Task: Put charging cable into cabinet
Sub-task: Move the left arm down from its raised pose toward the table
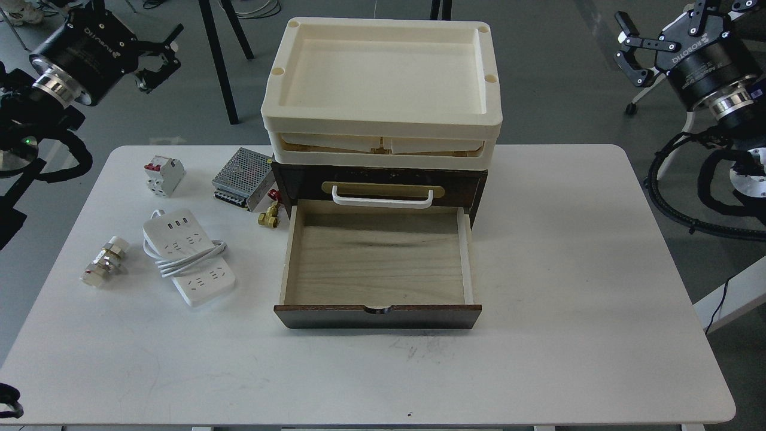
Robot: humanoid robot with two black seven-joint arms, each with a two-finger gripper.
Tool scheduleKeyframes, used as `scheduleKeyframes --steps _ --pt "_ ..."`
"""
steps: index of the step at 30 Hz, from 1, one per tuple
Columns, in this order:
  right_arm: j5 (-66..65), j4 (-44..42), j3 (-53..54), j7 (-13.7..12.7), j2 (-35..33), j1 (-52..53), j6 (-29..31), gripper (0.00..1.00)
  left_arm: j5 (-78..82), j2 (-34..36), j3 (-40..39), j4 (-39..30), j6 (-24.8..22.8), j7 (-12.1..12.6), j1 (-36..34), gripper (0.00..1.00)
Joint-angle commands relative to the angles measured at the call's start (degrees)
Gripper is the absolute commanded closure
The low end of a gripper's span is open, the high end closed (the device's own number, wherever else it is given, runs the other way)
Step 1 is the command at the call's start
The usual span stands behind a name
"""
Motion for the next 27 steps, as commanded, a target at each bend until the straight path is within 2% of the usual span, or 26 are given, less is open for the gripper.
scheduleKeyframes --steps 1,5,9,10,13,14,16,18,21,23,27 --pt "0.05 0.00 0.09 0.00 0.20 0.80 -0.04 0.00 -0.03 -0.10 -2.42 0.72 0.01 -0.10 0.36 0.00" --pt "0.14 -0.17 1.23 0.00 0.03 1.15 -0.13 0.00 -0.46 -0.80 -3.84 3.43 0.01 -0.09 0.44 0.00" --pt "0.14 0.44 2.11 0.00 -0.59 0.97 -0.13 0.00 -5.99 -3.25 -6.56 13.09 0.01 0.08 0.53 0.00" --pt "0.14 0.70 2.02 0.00 -0.59 0.97 -0.13 0.00 -7.22 -4.22 -6.74 13.81 0.01 0.34 0.53 0.00" --pt "0.14 2.11 2.11 0.00 -0.85 0.97 -0.13 0.00 -7.59 -5.20 -7.44 11.37 0.01 -1.23 0.44 0.00" --pt "0.14 2.20 2.11 0.00 -0.85 0.97 -0.13 0.00 -7.76 -5.02 -8.40 9.18 0.01 -3.15 0.53 0.00" --pt "0.14 2.20 1.93 0.00 -0.85 0.97 -0.13 0.00 -7.76 -3.80 -12.26 3.21 0.01 -8.77 2.28 0.00" --pt "0.14 2.20 1.93 0.00 -1.38 0.54 -0.04 0.00 -7.33 0.23 -14.82 -5.56 0.01 -11.95 4.74 0.00" --pt "0.14 2.20 2.28 0.00 -2.61 0.27 -0.04 0.00 -4.09 7.09 -15.18 -19.63 0.01 -12.31 7.82 0.00" --pt "0.22 2.20 2.37 0.00 -2.61 -0.17 -0.21 0.00 2.04 11.65 -16.05 -26.32 0.01 -12.57 10.01 0.00" --pt "0.40 2.37 2.46 0.00 -2.70 -1.66 -0.04 0.00 19.78 20.19 -19.04 -34.77 0.01 -13.63 13.88 0.00"
